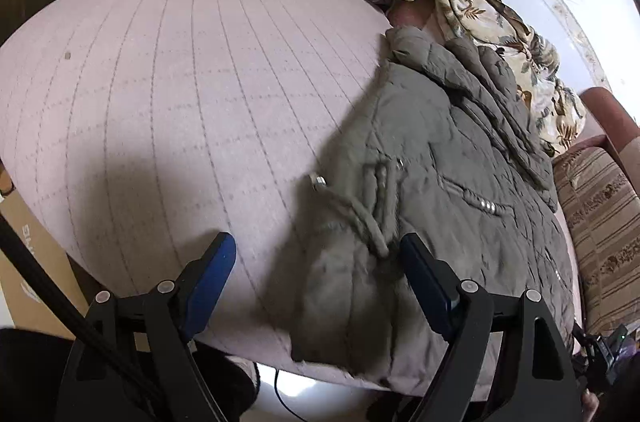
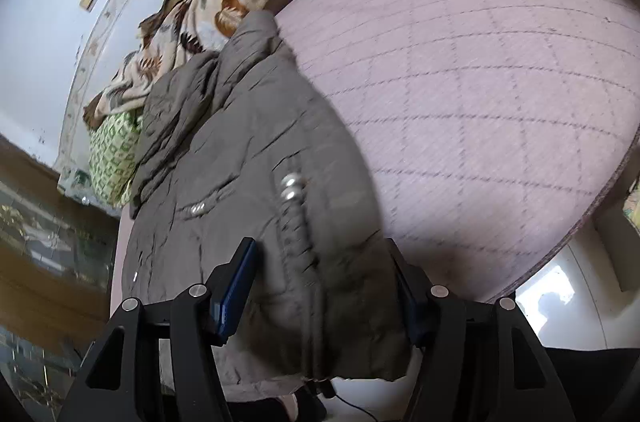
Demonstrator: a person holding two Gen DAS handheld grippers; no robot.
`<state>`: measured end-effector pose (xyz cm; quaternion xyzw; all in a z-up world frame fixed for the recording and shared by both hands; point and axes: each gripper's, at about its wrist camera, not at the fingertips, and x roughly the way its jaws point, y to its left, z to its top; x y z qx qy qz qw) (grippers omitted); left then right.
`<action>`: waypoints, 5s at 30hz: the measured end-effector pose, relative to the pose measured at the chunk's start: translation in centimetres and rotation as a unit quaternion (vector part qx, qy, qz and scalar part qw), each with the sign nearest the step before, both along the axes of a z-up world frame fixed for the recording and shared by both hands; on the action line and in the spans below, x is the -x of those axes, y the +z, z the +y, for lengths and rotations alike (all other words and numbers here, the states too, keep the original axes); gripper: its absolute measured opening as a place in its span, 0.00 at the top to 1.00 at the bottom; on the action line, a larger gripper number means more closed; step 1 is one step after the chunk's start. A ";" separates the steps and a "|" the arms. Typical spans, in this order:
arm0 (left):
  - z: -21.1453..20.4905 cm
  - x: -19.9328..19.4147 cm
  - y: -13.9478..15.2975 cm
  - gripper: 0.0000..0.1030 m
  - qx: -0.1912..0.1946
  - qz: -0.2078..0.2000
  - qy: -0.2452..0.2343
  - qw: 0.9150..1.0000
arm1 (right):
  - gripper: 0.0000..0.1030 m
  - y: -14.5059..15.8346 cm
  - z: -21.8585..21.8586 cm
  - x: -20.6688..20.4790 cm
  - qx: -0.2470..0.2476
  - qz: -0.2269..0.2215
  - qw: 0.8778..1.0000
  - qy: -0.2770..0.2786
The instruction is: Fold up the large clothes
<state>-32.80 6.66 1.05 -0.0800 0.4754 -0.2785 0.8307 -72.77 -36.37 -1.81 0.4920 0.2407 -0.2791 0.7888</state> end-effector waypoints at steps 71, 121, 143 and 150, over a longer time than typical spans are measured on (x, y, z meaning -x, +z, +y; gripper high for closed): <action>-8.6 8.3 -0.4 0.59 -0.170 -0.231 -0.075 0.955 | 0.73 1.5 8.0 -6.6 0.176 0.096 0.977 0.079; -8.1 10.0 1.2 0.74 -0.170 -0.270 -0.084 0.944 | 0.78 4.9 9.7 -5.1 0.239 0.070 0.967 0.054; -6.9 10.4 3.7 0.75 -0.148 -0.274 -0.086 0.947 | 0.80 7.1 10.2 -3.4 0.248 0.045 0.966 0.052; -7.1 9.7 5.7 0.75 -0.131 -0.283 -0.089 0.946 | 0.82 9.9 9.6 -3.7 0.268 0.024 0.961 0.055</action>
